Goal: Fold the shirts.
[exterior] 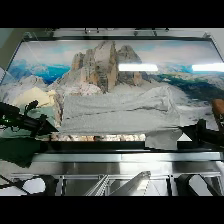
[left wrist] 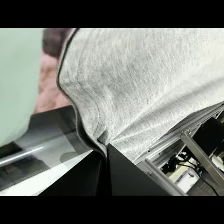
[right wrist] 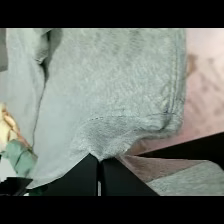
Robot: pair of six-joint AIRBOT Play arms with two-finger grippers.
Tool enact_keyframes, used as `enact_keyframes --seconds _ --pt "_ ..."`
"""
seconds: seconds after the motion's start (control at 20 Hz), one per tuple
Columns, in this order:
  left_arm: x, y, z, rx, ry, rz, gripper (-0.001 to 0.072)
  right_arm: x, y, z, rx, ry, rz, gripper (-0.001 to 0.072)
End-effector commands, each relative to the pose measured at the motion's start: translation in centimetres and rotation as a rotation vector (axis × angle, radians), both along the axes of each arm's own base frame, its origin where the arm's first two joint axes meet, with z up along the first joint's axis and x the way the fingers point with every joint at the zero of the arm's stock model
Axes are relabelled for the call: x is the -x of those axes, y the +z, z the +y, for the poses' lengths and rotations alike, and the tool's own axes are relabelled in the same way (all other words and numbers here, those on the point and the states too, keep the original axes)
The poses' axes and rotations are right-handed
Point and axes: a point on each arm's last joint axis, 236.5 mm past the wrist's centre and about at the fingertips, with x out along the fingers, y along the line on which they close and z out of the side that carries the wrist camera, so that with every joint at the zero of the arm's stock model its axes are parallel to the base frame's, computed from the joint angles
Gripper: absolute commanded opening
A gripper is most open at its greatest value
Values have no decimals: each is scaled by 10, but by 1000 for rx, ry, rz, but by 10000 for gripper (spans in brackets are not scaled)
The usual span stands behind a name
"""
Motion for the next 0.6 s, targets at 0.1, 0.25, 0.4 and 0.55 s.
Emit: enact_keyframes --seconds 0.1,0.25,0.4,0.55 --pt "-32 60 -41 193 -40 -117 18 -36 74 34 -158 25 -292 14" --pt "-77 84 -56 165 -98 -253 19 -73 72 33 -89 -10 -317 14" --pt "-116 79 -57 146 -124 -280 19 -127 67 16 27 -42 -359 14" --pt "-155 52 -44 122 -81 -254 19 -180 43 -5 64 -67 -333 14"
